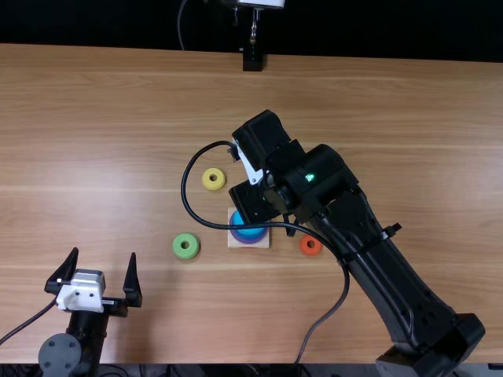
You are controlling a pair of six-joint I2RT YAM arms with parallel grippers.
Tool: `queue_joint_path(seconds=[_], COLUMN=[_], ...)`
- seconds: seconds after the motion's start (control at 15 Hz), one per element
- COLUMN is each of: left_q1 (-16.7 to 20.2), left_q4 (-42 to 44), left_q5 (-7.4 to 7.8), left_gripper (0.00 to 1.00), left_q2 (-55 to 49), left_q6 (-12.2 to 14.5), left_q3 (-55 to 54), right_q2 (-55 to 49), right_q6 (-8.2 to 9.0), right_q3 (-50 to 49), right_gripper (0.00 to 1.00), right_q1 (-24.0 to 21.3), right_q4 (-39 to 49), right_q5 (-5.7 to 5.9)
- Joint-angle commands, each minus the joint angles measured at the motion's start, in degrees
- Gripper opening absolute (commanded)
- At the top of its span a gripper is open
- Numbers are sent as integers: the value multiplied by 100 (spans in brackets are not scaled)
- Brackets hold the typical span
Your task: Build the Hanoi tower: stack the rings onto the peg from bottom to top in this color order: purple, dark blue, light blue, dark green, light green, yellow, orange.
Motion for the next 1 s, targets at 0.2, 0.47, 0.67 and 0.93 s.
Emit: queue_joint_path(seconds=[0.2, 0.47, 0.67, 0.93], left_q1=[79, 79, 79, 79], left_q4=[-75, -75, -75, -75], left_q5=[12, 12, 12, 12], left_gripper=[100, 100, 100, 100], left_q2=[-71, -71, -71, -71], left_q6=[57, 57, 57, 57], left_q3=[-126, -126, -126, -126], right_q2=[-85, -76, -76, -67], right_q6=[-10, -31, -31, -21], right_q3=[59, -161, -266, -301], right_gripper=[0, 0, 0, 0], right_q1=[-15, -24, -24, -33], right_q4=[7, 7, 38, 70], right_q5=[50, 50, 50, 29])
